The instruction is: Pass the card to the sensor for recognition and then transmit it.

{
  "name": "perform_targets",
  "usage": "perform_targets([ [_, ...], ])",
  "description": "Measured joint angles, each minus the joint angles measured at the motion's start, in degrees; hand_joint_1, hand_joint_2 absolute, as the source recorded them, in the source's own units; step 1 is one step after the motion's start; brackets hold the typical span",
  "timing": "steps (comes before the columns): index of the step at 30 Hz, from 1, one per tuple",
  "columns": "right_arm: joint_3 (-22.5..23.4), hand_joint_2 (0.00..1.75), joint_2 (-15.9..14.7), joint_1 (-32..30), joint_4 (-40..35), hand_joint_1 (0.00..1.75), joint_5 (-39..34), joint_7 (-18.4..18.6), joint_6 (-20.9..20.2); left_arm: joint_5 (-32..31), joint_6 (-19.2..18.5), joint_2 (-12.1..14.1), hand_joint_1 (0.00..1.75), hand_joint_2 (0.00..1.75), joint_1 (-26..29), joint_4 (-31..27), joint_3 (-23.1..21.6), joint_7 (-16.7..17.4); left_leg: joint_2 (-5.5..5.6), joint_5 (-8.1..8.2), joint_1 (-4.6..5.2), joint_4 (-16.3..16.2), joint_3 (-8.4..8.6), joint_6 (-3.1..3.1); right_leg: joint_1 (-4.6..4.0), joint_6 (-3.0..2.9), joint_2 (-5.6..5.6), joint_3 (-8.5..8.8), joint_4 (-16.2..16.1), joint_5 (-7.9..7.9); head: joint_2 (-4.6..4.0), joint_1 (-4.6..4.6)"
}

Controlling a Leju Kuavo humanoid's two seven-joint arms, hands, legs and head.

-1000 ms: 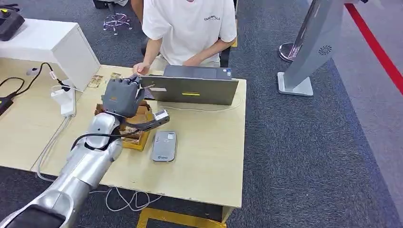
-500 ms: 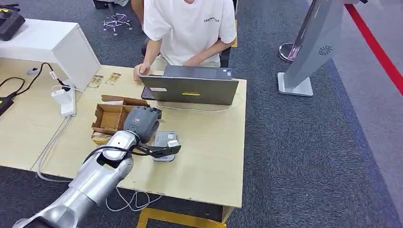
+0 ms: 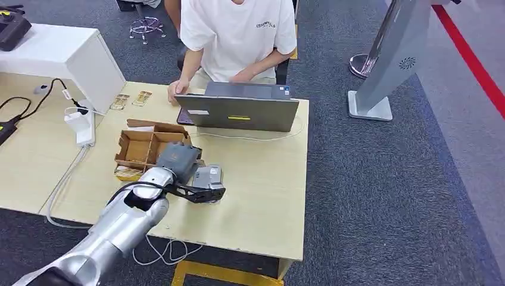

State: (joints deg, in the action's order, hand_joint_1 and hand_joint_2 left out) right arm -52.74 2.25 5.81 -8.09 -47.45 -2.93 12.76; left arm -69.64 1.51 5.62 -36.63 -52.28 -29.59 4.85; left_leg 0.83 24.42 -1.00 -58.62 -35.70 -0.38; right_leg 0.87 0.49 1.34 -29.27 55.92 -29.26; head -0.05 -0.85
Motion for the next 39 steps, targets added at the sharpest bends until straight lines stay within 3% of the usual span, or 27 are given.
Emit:
perform_targets([
  [7, -0.35, 1.75, 0.31, 0.04, 0.00, 0.00, -0.39, 0.00, 0.00, 1.76, -0.08, -0.72, 1.75, 1.75, -0.02, 1.86, -1.29, -1.26, 0.00, 0.00, 0.01, 0.00, -0.01, 0.00, 0.01, 0.00, 0.00, 0.02, 0.00, 0.00, 0.00, 0.00],
  [15, -1.07, 1.75, 0.31, 0.13, 0.00, 0.00, -0.98, 0.39, 0.00, 12.55, -6.69, -0.35, 1.75, 1.75, -1.29, 2.38, -3.00, -6.71, 0.02, 0.00, 0.00, 0.01, 0.04, 0.00, -0.01, 0.00, -0.03, 0.08, 0.00, 0.00, -0.02, 0.00],
  [24, -1.90, 1.75, 0.33, 0.20, 0.00, 0.00, -1.16, 0.42, 0.02, 15.80, -4.38, 0.74, 1.75, 1.75, -1.78, 2.34, -4.50, -7.28, 0.02, -0.01, 0.00, 0.01, 0.09, 0.00, -0.01, 0.00, -0.03, 0.15, 0.00, 0.00, -0.02, 0.00],
  [26, -1.99, 1.75, 0.35, 0.19, 0.00, 0.00, -1.36, 0.24, 0.00, 14.47, -0.47, 1.09, 1.75, 1.75, -1.45, 1.84, -4.53, -6.42, 0.01, -0.01, 0.00, 0.01, 0.08, 0.00, -0.01, 0.00, -0.02, 0.13, 0.00, 0.00, -0.02, 0.02],
  [29, -2.16, 1.75, 0.46, 0.11, 0.02, 0.00, -1.68, -0.13, 0.02, 8.08, 11.56, 2.83, 1.75, 1.75, -0.73, -3.20, -4.53, -1.76, 0.01, -0.01, -0.01, 0.00, 0.03, 0.00, -0.02, -0.01, -0.01, 0.09, 0.01, 0.01, -0.02, 0.00],
  [31, -2.67, 1.75, 0.48, 0.14, 0.02, 0.00, -1.66, -0.15, 0.02, 4.40, 16.52, 4.69, 1.75, 1.75, -1.09, -8.05, -4.14, 0.56, 0.02, -0.01, -0.02, 0.01, 0.03, 0.00, -0.03, -0.01, -0.02, 0.08, 0.01, 0.00, -0.02, 0.00],
  [36, -3.76, 1.75, 0.79, 0.39, 0.02, 0.00, -0.96, -0.07, 0.09, -1.23, 18.19, 7.50, 1.75, 1.75, -4.99, -13.40, -0.06, 1.33, 0.02, -0.02, -0.09, 0.01, 0.04, -0.03, -0.08, -0.01, -0.01, 0.01, 0.02, 0.00, -0.02, 0.00],
  [39, -4.81, 1.75, 1.01, 0.55, 0.00, 0.00, -0.44, -0.15, 1.69, -6.85, 21.82, 7.98, 1.75, 1.75, -7.87, -13.37, 2.63, 1.24, 0.02, -0.03, -0.09, 0.01, 0.04, -0.04, -0.10, -0.02, -0.02, 0.08, 0.02, 0.02, -0.02, 0.00],
])
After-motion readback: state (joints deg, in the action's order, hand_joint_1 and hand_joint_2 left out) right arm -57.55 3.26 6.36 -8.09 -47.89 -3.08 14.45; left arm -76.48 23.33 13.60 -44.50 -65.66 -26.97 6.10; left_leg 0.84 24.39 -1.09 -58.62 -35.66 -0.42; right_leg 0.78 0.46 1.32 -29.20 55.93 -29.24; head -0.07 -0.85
